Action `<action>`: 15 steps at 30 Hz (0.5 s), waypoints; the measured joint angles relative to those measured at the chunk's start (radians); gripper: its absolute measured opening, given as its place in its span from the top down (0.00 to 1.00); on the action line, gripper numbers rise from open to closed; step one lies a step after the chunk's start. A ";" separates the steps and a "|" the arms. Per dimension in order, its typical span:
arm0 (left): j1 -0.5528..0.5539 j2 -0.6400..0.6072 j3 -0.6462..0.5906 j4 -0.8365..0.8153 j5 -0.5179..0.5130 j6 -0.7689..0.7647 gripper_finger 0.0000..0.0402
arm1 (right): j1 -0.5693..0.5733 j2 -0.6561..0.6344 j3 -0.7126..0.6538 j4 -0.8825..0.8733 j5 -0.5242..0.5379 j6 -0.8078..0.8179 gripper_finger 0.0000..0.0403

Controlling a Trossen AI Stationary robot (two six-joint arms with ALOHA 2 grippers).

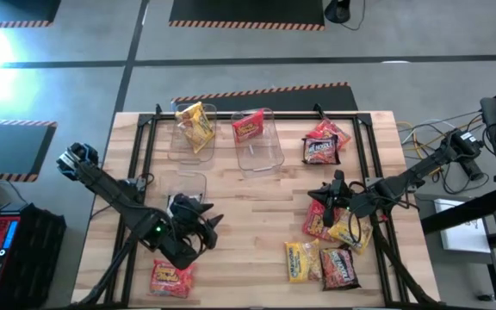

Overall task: Sort Maruchan noodles
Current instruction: Put the orange noodle pack into the top right transparent bin

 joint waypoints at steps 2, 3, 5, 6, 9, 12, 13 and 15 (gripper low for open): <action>0.000 0.000 0.000 0.004 0.004 0.029 0.52 | 0.000 0.000 0.000 0.000 0.000 0.000 0.98; -0.001 0.000 0.000 0.007 0.017 0.044 0.53 | 0.000 0.000 0.000 0.000 0.000 0.000 0.98; -0.008 0.001 -0.001 0.033 0.047 0.077 0.56 | 0.000 0.000 0.000 0.000 0.000 0.000 0.98; -0.015 0.006 -0.001 0.053 0.054 0.103 0.57 | 0.000 0.000 0.000 0.000 0.000 0.000 0.98; -0.043 0.031 -0.001 0.150 0.055 0.249 0.60 | 0.000 0.000 0.000 0.000 0.000 0.000 0.98; -0.067 0.060 -0.002 0.306 0.038 0.430 0.62 | 0.000 0.000 0.000 0.000 0.000 0.000 0.98; -0.073 0.073 -0.002 0.367 0.034 0.492 0.62 | 0.000 0.000 0.000 0.000 0.000 0.000 0.98; -0.082 0.107 -0.002 0.474 0.034 0.613 0.62 | 0.000 0.000 0.000 0.000 0.000 0.000 0.98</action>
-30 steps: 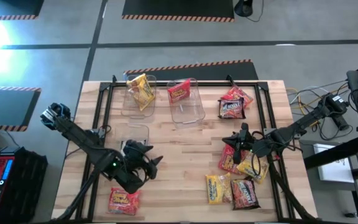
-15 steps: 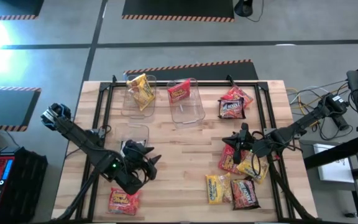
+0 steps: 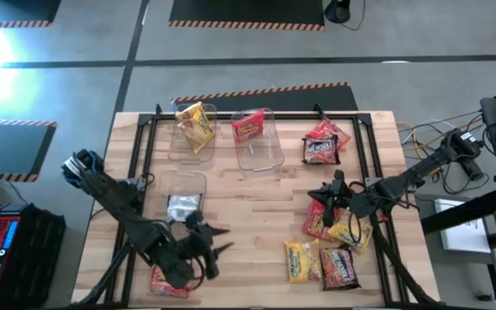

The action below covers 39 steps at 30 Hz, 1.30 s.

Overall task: Sort Maruchan noodles
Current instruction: Put the orange noodle pack into the top right transparent bin

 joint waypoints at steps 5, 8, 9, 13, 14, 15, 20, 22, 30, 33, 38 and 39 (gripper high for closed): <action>-0.006 0.091 0.000 0.186 0.024 0.215 0.62 | 0.000 0.000 0.000 0.001 0.000 0.000 0.98; -0.006 0.129 0.000 0.208 0.046 0.219 0.62 | -0.001 0.000 0.000 0.001 0.006 -0.010 0.98; -0.005 0.136 0.000 0.212 0.046 0.211 0.62 | -0.002 0.000 0.000 0.001 0.012 -0.014 0.98; 0.001 0.127 0.000 0.168 -0.020 0.162 0.62 | -0.002 0.000 0.000 0.001 0.006 -0.015 0.98; 0.002 0.114 0.000 0.141 -0.039 0.156 0.62 | -0.002 0.000 0.000 0.000 0.006 -0.015 0.98; 0.003 0.099 0.000 0.120 -0.051 0.150 0.62 | -0.002 0.000 0.000 0.000 0.005 -0.015 0.98; 0.021 0.078 -0.010 0.114 -0.060 0.161 0.62 | -0.005 0.000 0.000 0.037 0.008 -0.014 0.98; 0.039 0.102 -0.021 0.189 -0.052 0.172 0.62 | -0.005 0.000 0.000 0.048 0.007 0.007 0.98; 0.099 0.116 -0.243 0.815 0.004 0.396 0.62 | -0.005 0.000 0.000 0.045 -0.059 0.027 0.98; 0.149 0.097 -0.354 1.048 0.107 0.515 0.62 | -0.005 0.000 0.000 0.050 -0.075 0.030 0.98; 0.298 0.070 -0.511 1.285 0.407 0.536 0.62 | -0.005 0.000 0.000 0.064 -0.065 0.030 0.98; 0.329 0.069 -0.531 1.323 0.481 0.536 0.62 | -0.005 0.000 0.000 0.065 -0.065 0.030 0.98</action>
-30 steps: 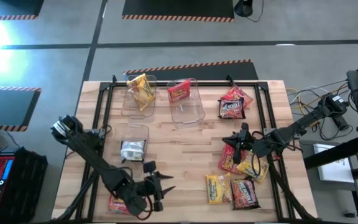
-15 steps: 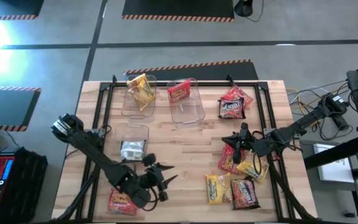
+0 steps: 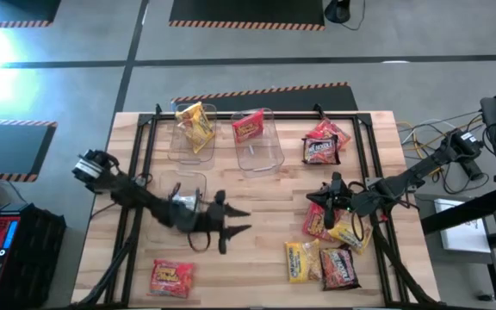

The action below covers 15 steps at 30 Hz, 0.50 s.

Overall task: Sort Maruchan noodles
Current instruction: Put the orange noodle pack into the top right transparent bin

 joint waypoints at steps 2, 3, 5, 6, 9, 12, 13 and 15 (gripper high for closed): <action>0.058 -0.002 -0.018 0.061 0.139 -0.001 0.62 | 0.000 0.000 0.000 0.003 0.000 0.000 0.98; 0.081 -0.003 -0.017 0.076 0.203 -0.004 0.62 | 0.000 0.000 0.000 0.005 0.001 0.000 0.98; 0.104 0.000 -0.007 0.069 0.270 -0.009 0.63 | 0.000 0.000 0.000 0.005 0.001 0.000 0.98; 0.104 0.004 0.002 0.054 0.274 -0.007 0.63 | -0.002 0.000 0.000 0.005 0.007 0.000 0.98; 0.100 0.013 0.024 0.023 0.267 -0.002 0.66 | -0.038 -0.002 0.001 -0.016 0.007 0.108 0.98; 0.100 0.014 0.030 0.019 0.245 -0.002 0.69 | -0.105 -0.009 0.001 -0.073 -0.161 0.238 0.96; 0.101 0.014 0.031 0.019 0.241 0.002 0.70 | -0.128 -0.009 0.001 -0.086 -0.223 0.266 0.94; 0.104 0.014 0.035 0.016 0.237 0.016 0.72 | -0.174 -0.007 0.001 -0.099 -0.308 0.300 0.90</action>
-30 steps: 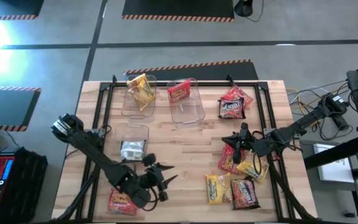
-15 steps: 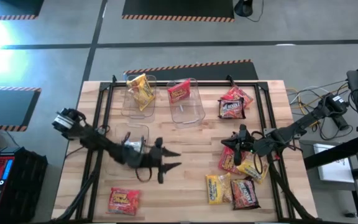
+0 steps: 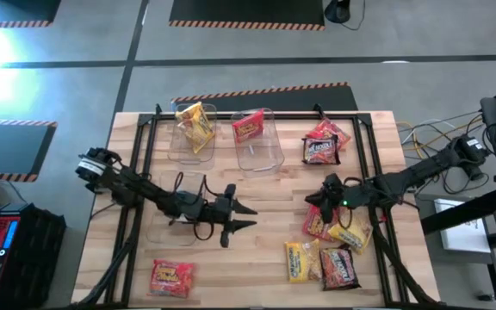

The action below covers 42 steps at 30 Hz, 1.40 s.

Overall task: Sort Maruchan noodles
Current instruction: Put the orange noodle pack into the top right transparent bin

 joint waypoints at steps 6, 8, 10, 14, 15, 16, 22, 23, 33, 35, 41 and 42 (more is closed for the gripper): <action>0.016 0.000 -0.014 0.001 0.000 0.006 0.74 | -0.098 0.000 0.000 -0.002 -0.107 0.007 0.71; 0.022 -0.001 -0.027 0.004 0.001 -0.003 0.74 | -0.123 0.000 0.000 -0.003 -0.120 0.010 0.65; 0.029 -0.002 -0.037 0.007 0.002 -0.014 0.74 | -0.146 0.000 0.000 -0.003 -0.125 0.017 0.60; 0.046 -0.008 -0.059 0.031 0.032 -0.019 0.74 | -0.195 0.003 0.000 -0.003 -0.125 0.012 0.54; 0.049 -0.009 -0.065 0.041 0.034 -0.020 0.74 | -0.208 0.006 0.000 -0.002 -0.125 0.003 0.53; 0.051 -0.010 -0.072 0.052 0.036 -0.020 0.74 | -0.221 0.006 0.000 -0.003 -0.125 -0.009 0.53; 0.062 -0.010 -0.109 0.111 0.054 -0.018 0.74 | -0.289 0.031 0.066 -0.002 -0.121 -0.181 0.55; 0.062 -0.010 -0.112 0.113 0.054 -0.018 0.74 | -0.298 0.040 0.083 -0.001 -0.109 -0.218 0.56; 0.062 -0.011 -0.151 0.144 0.072 -0.057 0.74 | -0.377 0.126 0.278 -0.407 -0.277 -0.181 0.56; 0.062 -0.011 -0.155 0.163 0.071 -0.053 0.74 | -0.385 0.144 0.343 -0.564 -0.299 -0.170 0.55; 0.062 -0.012 -0.155 0.172 0.063 -0.047 0.74 | -0.400 0.198 0.501 -0.948 -0.443 -0.201 0.53; 0.062 -0.012 -0.156 0.172 0.063 -0.046 0.74 | -0.400 0.205 0.514 -0.984 -0.457 -0.213 0.53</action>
